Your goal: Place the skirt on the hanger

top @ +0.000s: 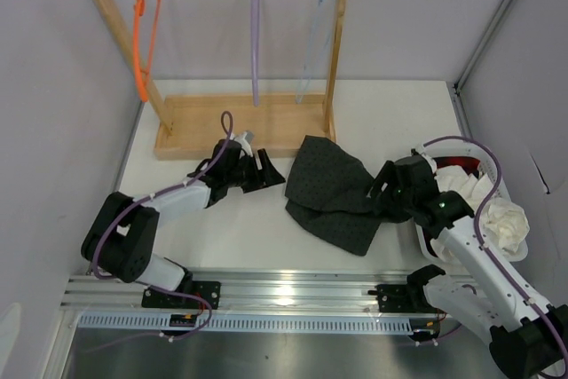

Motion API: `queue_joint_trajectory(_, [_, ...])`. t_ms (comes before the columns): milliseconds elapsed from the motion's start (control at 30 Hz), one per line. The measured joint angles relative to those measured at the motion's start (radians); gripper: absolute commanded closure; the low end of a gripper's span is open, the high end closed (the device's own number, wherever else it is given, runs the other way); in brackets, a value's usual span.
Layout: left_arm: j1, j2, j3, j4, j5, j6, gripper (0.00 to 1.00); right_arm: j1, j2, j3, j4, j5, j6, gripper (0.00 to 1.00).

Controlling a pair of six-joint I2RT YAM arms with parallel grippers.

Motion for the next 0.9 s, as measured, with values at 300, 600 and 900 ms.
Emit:
queue_joint_trajectory(300, [-0.031,0.124,0.095,0.089,0.015,-0.002,0.28,-0.015,-0.012,-0.092,-0.013,-0.018,0.021,0.58])
queue_joint_trajectory(600, [-0.048,0.248,0.188,0.105,0.037,0.020,0.31,-0.048,-0.033,-0.116,-0.019,-0.035,0.043,1.00])
queue_joint_trajectory(900, [-0.055,0.352,0.240,0.125,0.107,0.052,0.35,-0.211,-0.101,0.019,-0.067,-0.092,0.008,1.00])
